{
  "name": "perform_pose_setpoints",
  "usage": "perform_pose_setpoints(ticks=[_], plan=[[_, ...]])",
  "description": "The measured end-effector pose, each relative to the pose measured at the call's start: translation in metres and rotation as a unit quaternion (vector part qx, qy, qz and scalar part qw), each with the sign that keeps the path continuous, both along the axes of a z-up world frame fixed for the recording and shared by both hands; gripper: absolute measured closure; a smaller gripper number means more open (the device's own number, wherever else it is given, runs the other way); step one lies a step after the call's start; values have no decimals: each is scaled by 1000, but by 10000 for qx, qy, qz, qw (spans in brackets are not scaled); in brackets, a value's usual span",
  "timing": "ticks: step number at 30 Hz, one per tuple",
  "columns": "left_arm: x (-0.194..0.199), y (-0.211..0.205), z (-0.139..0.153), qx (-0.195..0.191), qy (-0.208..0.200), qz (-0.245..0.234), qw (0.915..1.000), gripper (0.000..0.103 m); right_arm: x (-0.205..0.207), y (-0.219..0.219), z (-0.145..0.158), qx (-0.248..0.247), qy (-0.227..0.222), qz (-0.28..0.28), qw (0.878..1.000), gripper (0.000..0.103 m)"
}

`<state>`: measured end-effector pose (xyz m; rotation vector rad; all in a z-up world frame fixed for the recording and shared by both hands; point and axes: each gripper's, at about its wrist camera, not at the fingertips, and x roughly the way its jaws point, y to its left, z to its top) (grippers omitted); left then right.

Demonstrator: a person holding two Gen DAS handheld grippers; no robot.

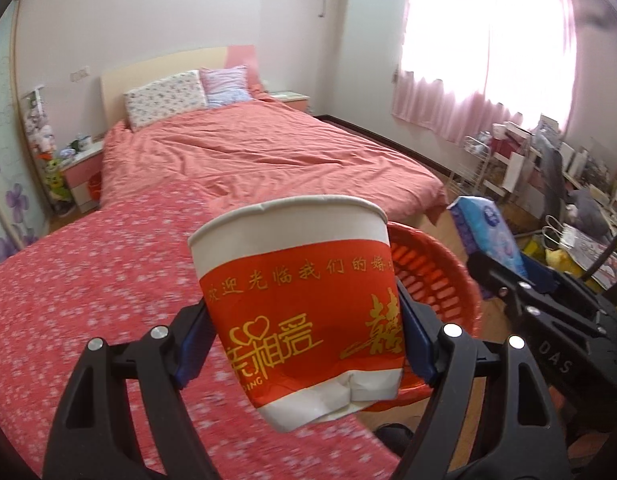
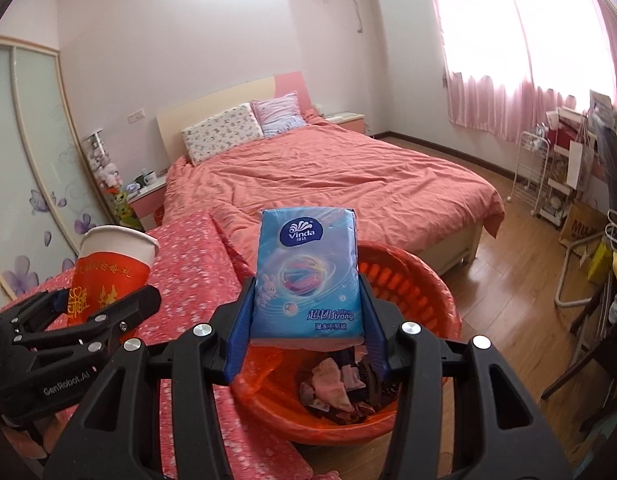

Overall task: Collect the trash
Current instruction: 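Hold the cup and tissue pack over the basket and open both tools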

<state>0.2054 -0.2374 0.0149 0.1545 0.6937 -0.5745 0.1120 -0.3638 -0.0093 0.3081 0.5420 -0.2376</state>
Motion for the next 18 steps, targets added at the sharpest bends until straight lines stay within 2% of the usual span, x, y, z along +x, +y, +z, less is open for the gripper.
perform_pose_setpoints(ticks=[5,11,13,15,18], plan=[[8,-31,-16,-25,147,-241,9996,26,5,-20,-10,216,23,-96,9997,54],[31,-55,-44,-52,554,-333,9979,24,16,-45,-20,554,35,-153,9983,51],[38,-57,-54,48,634,-285,9976,23,20,-51,-24,573,54,-230,9981,49],[44,-55,-64,104,754,-220,9969,20,23,-58,-28,698,98,-255,9972,43],[53,-46,-73,73,891,-107,9959,18,19,-63,-30,718,107,-355,9967,42]])
